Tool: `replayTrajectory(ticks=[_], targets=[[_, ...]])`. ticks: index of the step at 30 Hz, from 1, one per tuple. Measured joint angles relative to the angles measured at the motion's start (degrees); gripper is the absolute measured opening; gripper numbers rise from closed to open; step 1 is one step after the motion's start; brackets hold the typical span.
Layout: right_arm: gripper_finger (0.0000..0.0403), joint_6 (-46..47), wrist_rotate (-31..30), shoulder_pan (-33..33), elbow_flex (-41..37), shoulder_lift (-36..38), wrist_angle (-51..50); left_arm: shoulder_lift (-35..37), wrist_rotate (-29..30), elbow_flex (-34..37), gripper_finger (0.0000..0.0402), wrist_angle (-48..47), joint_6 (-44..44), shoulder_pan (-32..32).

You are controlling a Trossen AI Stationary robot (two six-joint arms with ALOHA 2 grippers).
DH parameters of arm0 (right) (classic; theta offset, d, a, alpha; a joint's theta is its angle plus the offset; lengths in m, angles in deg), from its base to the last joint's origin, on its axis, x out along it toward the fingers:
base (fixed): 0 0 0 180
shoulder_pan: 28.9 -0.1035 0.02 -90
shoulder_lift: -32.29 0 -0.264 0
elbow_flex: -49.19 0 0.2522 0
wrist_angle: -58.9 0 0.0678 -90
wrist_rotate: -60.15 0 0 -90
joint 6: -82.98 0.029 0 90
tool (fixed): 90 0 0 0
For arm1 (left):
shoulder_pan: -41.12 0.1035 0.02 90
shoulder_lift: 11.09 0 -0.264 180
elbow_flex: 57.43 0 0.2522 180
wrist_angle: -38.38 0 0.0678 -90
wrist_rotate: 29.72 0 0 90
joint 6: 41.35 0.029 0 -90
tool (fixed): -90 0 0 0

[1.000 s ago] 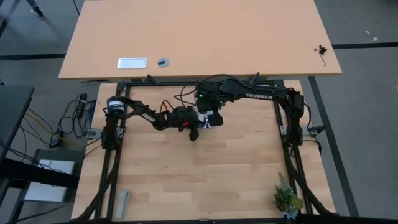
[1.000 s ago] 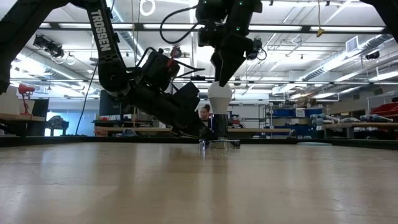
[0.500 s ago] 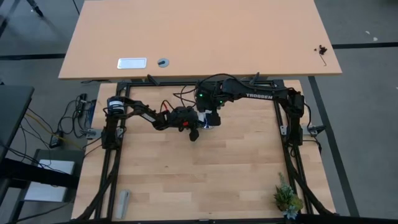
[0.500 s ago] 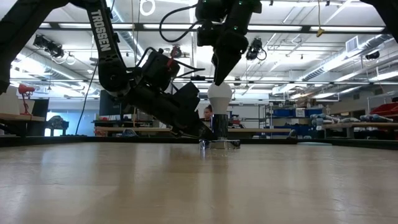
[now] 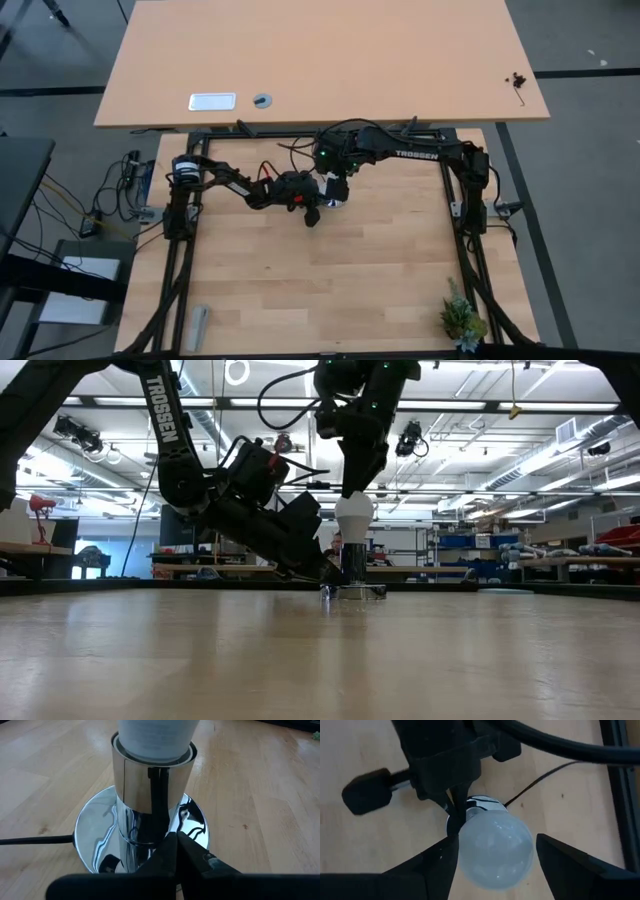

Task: Screw lightbulb
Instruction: Insert the lightbulb into the lamp

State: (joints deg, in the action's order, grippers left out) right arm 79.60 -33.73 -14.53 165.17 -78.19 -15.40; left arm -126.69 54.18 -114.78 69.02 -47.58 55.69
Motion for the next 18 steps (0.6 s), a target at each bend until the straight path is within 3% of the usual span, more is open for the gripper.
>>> replayTrajectory(ticks=[7, 12, 18], targets=[[0.0278, -4.2, -0.1, 0.0, 0.0, 0.0, 0.0, 0.0, 0.0, 0.0, 0.0009, 0.0, 0.0, 0.0], [0.0283, -14.0, 0.0, -0.5, 0.0, 0.0, -0.9, 0.0, 0.0, 0.0, 0.0009, 0.0, 0.2, 0.0], [0.0283, -18.9, 4.1, 0.8, -0.3, 0.0, -2.2, 0.0, 0.0, 0.0, 0.0009, 0.0, 0.2, 0.0]])
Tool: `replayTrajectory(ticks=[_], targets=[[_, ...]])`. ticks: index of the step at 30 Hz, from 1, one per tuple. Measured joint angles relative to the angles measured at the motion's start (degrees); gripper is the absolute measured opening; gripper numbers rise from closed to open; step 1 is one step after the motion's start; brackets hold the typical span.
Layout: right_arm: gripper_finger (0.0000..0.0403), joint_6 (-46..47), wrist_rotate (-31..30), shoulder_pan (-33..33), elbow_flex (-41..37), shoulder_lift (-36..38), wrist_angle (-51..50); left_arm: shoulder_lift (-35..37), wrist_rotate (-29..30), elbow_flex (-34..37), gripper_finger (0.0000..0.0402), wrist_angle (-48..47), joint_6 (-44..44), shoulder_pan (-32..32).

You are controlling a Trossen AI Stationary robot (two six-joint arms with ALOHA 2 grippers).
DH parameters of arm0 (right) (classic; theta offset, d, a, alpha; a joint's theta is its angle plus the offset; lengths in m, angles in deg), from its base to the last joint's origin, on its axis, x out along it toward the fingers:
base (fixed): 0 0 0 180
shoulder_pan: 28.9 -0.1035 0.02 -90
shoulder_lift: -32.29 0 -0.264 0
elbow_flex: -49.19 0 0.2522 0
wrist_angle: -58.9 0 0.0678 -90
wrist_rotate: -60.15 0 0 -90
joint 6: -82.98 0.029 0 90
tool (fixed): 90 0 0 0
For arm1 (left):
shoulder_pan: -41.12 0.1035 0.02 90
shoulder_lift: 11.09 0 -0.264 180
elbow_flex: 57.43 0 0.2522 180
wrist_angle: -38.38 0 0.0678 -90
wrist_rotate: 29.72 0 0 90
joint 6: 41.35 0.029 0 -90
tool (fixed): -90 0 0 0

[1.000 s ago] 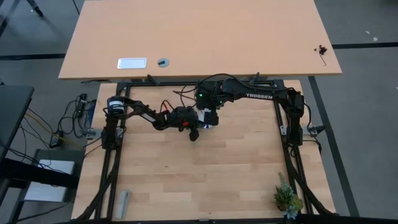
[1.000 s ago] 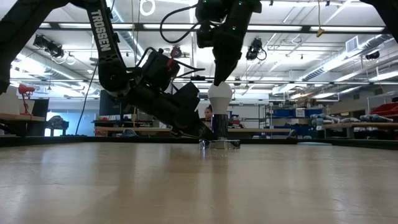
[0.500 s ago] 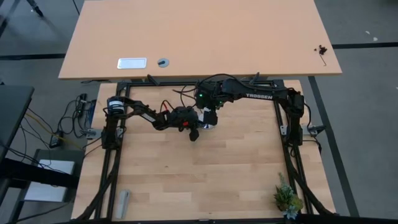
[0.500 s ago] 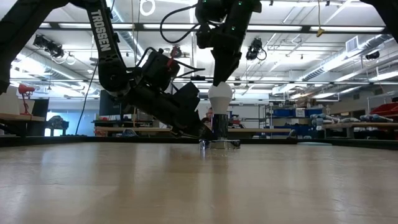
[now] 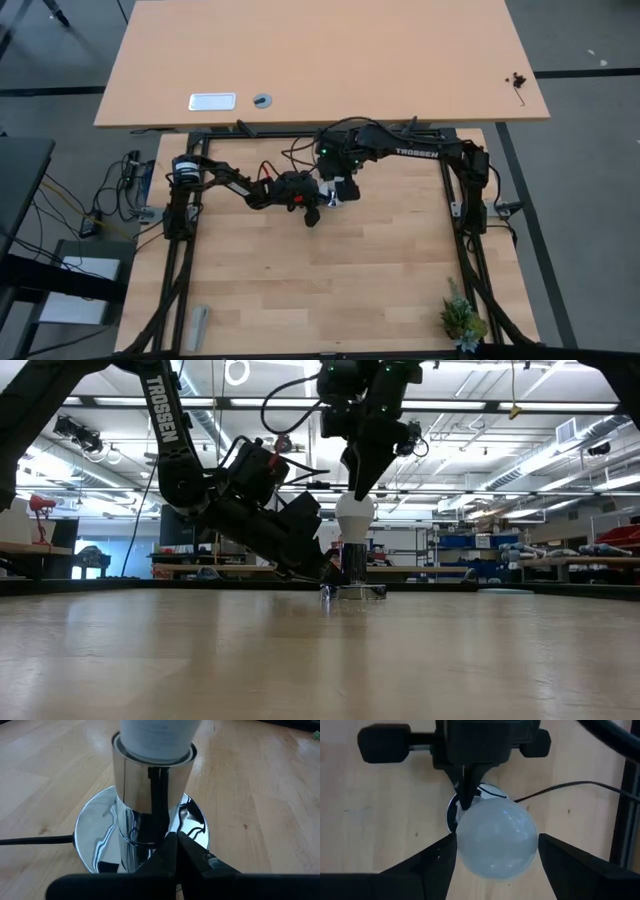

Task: Screw lightbulb
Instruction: Insert the lightbulb into the lamp

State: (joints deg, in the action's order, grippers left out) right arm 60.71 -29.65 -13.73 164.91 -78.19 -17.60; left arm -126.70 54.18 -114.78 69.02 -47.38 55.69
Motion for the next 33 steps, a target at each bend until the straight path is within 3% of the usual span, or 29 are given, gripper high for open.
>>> replayTrajectory(ticks=[6, 13, 19, 24, 28, 33], targets=[[0.0284, 0.0, 4.2, 1.3, 0.0, 0.0, 0.6, 0.0, 0.0, 0.0, 0.0009, 0.0, 0.0, 0.0], [0.0264, 4.4, 4.0, 1.2, -0.1, 0.0, 1.4, 0.0, 0.0, 0.0, 0.0009, 0.0, 0.0, 0.0], [0.0238, 21.0, -2.0, 1.1, 0.0, 0.1, 1.2, 0.0, 0.0, 0.0, 0.0009, 0.0, 0.0, 0.0], [0.0242, 32.6, -1.6, 1.3, 0.1, 0.1, 0.6, 0.0, 0.0, 0.0, 0.0009, 0.0, 0.0, 0.0], [0.0258, 30.6, -2.1, 0.7, 2.2, -0.2, -0.9, 0.0, 0.0, 0.0, 0.0009, 0.0, 0.0, 0.0], [0.0282, 13.5, -4.7, -0.7, 6.4, -0.1, -0.3, 0.0, 0.0, 0.0, 0.0009, 0.0, 0.0, 0.0]])
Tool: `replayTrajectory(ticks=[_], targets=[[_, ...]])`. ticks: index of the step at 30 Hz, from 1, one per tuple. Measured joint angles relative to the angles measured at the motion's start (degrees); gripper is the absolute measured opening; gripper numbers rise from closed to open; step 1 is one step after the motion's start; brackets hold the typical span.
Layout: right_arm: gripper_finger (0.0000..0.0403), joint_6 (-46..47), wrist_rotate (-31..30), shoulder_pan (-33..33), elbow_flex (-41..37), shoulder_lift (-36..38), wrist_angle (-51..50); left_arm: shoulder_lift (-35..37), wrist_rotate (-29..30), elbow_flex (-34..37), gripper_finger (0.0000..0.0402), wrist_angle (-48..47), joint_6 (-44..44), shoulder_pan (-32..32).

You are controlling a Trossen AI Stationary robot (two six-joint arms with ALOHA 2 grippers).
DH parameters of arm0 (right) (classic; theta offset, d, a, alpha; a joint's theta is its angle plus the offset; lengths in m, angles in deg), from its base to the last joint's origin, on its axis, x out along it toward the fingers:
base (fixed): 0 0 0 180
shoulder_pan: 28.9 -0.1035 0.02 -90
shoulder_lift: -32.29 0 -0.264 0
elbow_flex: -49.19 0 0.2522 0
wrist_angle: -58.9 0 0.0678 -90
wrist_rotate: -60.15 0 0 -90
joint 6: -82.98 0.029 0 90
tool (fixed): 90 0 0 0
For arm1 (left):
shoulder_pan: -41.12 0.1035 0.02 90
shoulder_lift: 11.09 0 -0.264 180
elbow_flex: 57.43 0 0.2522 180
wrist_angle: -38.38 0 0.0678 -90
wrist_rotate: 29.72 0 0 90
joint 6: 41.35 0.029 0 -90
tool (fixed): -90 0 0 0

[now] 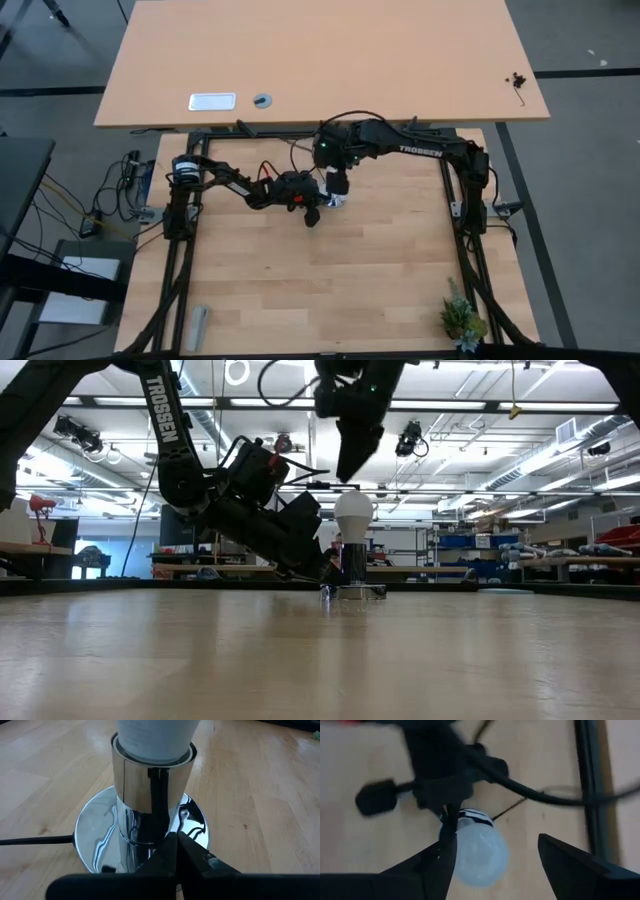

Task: Screw lightbulb
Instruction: Insert the lightbulb into the lamp

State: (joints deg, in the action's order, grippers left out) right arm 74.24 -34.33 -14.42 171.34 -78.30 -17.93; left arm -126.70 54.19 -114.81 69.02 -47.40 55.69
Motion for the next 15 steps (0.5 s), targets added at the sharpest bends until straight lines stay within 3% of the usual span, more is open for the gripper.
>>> replayTrajectory(ticks=[4, 7, 15], targets=[[0.0289, -11.7, 4.9, -0.2, 0.2, 0.0, 0.0, 0.0, 0.0, 0.0, 0.0009, 0.0, 0.0, 0.0], [0.0289, -12.4, 7.1, 0.1, -1.8, 0.0, 0.2, 0.0, 0.0, 0.0, 0.0009, 0.0, 0.0, 0.0], [0.0289, -15.5, 4.7, 0.2, -6.6, 0.0, 2.2, 0.0, 0.0, 0.0, 0.0009, 0.0, 0.0, 0.0]])
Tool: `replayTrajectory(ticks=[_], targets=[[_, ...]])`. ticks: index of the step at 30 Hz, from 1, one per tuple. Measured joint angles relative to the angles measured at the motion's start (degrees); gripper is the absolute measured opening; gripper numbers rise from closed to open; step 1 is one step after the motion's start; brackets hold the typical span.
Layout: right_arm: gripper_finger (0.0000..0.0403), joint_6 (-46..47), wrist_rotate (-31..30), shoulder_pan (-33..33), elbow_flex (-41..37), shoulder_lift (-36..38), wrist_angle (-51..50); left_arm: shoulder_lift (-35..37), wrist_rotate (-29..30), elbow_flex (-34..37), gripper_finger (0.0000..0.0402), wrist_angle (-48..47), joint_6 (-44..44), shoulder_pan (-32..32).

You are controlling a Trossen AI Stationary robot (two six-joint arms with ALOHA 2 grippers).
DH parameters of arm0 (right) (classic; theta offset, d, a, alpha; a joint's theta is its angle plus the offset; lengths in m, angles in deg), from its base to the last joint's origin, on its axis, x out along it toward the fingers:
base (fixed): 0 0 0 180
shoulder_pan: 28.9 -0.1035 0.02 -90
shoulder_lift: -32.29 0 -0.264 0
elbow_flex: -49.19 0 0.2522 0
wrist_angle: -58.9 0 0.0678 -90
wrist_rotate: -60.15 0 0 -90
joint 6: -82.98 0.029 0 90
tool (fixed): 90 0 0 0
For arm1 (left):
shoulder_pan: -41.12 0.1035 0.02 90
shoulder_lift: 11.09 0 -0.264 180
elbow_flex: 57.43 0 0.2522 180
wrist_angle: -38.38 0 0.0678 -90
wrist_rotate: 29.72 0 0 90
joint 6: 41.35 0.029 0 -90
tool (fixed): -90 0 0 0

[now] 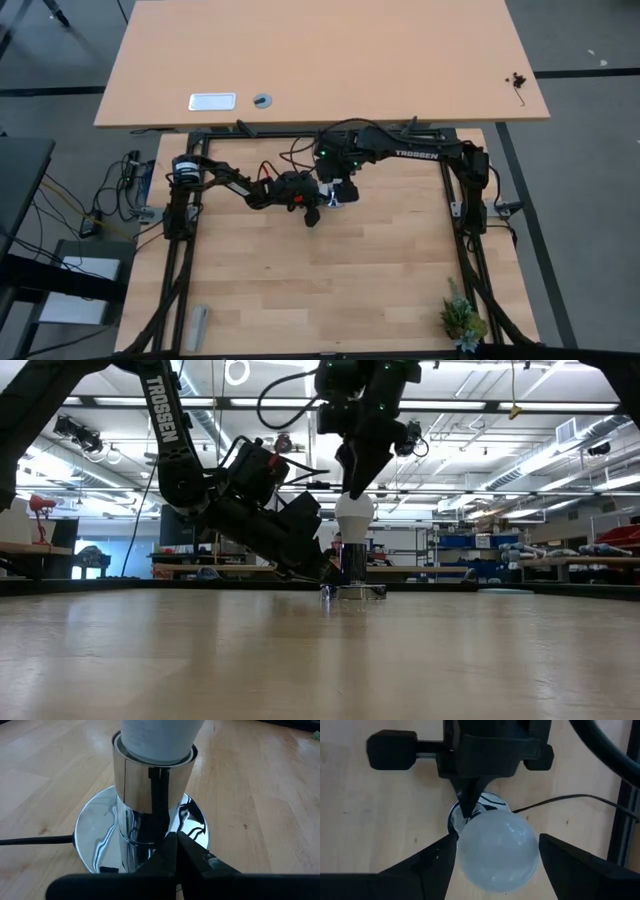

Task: Screw lightbulb
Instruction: Insert the lightbulb into the lamp

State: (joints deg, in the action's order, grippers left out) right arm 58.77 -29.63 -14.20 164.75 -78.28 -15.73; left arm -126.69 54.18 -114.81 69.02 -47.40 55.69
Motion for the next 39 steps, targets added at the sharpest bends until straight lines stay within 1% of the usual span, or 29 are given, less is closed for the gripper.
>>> replayTrajectory(ticks=[4, 7, 10, 12, 15, 16, 18, 20, 23, 28, 32, 34, 39], targets=[[0.0287, 1.8, -0.1, 0.0, -1.0, 0.0, 1.2, 0.0, 0.0, 0.0, 0.0009, 0.0, 0.0, 0.0], [0.028, 6.3, -0.5, 0.1, -1.0, 0.0, 1.4, 0.0, 0.0, 0.0, 0.0009, 0.0, 0.0, 0.0], [0.0267, 15.1, -2.1, 0.1, -1.0, 0.0, 1.7, 0.0, 0.0, 0.0, 0.0009, 0.0, 0.0, 0.0], [0.0257, 23.4, -3.3, 0.3, -1.0, 0.1, 1.7, 0.0, 0.0, 0.0, 0.0009, 0.0, 0.0, 0.0], [0.0249, 36.2, -3.1, 1.4, -1.1, 0.1, 2.0, 0.0, 0.0, 0.0, 0.0009, 0.0, 0.0, 0.0], [0.0249, 38.1, -2.6, 1.7, -1.1, 0.1, 2.1, 0.0, 0.0, 0.0, 0.0009, 0.0, 0.0, 0.0], [0.0251, 39.0, -1.8, 2.0, -1.0, 0.1, 2.2, 0.0, 0.0, 0.0, 0.0009, 0.0, 0.0, 0.0], [0.0257, 37.7, -1.2, 2.0, -0.4, 0.1, 1.6, 0.0, 0.0, 0.0, 0.0009, 0.0, 0.0, 0.0], [0.0266, 31.6, -1.2, 1.7, 1.4, 0.0, 0.9, 0.0, 0.0, 0.0, 0.0009, 0.0, 0.0, 0.0], [0.0283, 14.4, -3.4, -0.1, 3.9, 0.0, 0.9, 0.0, 0.0, 0.0, 0.0009, 0.0, 0.1, 0.0], [0.0293, 2.4, -1.1, -0.4, 4.2, 0.0, 0.1, 0.0, -1.0, 0.0, 0.0009, 0.0, 0.1, 0.1], [0.0294, -0.1, 0.3, -0.2, 4.2, 0.0, -0.6, 0.0, -1.1, 0.0, 0.0009, 0.0, 0.2, 0.1], [0.0293, -2.9, 1.3, 0.1, 4.2, 0.0, -1.4, 0.0, -1.1, 0.0, 0.0009, 0.0, 0.2, 0.1]])
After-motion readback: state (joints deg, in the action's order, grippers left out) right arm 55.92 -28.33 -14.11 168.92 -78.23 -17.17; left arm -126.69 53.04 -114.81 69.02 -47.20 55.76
